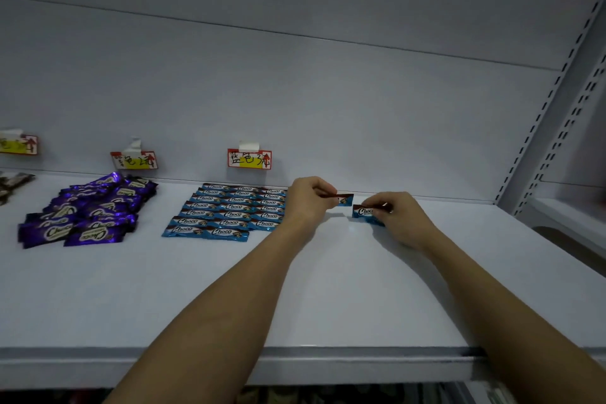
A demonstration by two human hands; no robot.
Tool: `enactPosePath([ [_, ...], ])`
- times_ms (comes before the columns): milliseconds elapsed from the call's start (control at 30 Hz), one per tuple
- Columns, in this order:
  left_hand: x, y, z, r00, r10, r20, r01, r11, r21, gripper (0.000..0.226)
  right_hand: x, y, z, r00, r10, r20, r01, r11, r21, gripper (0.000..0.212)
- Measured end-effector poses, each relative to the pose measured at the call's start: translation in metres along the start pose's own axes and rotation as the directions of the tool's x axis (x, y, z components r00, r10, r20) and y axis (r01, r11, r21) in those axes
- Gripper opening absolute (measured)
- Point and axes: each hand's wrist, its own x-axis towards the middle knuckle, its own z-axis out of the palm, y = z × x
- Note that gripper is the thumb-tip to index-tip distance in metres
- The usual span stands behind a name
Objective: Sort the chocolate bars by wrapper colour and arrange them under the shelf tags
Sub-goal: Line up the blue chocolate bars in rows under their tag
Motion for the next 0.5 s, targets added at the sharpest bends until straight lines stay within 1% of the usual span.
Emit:
enactPosePath([
  [67,-0.002,0.002,-0.009,0.999,0.032,-0.007,-0.032,0.999,-0.004,0.017,-0.004,-0.013,0.003,0.999,-0.007,-0.031,0.009,0.997,0.078,0.023],
  [133,-0.004,0.006,-0.023,0.996,0.094,0.001,-0.094,0.996,0.007,0.018,-0.01,-0.026,0.006,0.998,-0.011,-0.057,0.021,0.986,0.165,0.02],
  [233,-0.014,0.01,-0.054,0.981,0.189,0.037,-0.192,0.971,0.144,0.015,-0.016,-0.042,0.02,1.0,0.015,0.0,-0.015,0.97,0.242,0.013],
  [267,-0.02,0.01,-0.068,0.978,0.202,0.044,-0.207,0.959,0.192,0.015,-0.019,-0.047,0.027,0.999,0.009,0.035,-0.017,0.973,0.23,0.012],
  [333,-0.032,0.007,-0.099,0.979,0.2,0.041,-0.204,0.947,0.25,0.017,-0.022,-0.06,0.039,0.994,-0.017,0.106,0.001,0.988,0.151,0.011],
  [400,-0.044,0.003,-0.131,0.984,0.175,0.015,-0.172,0.945,0.277,0.019,-0.024,-0.077,0.05,0.987,-0.055,0.149,0.04,0.994,0.107,0.014],
  [500,-0.063,-0.004,-0.172,0.987,0.161,-0.021,-0.148,0.947,0.285,0.019,-0.023,-0.101,0.069,0.976,-0.073,0.204,0.055,0.994,0.094,0.015],
])
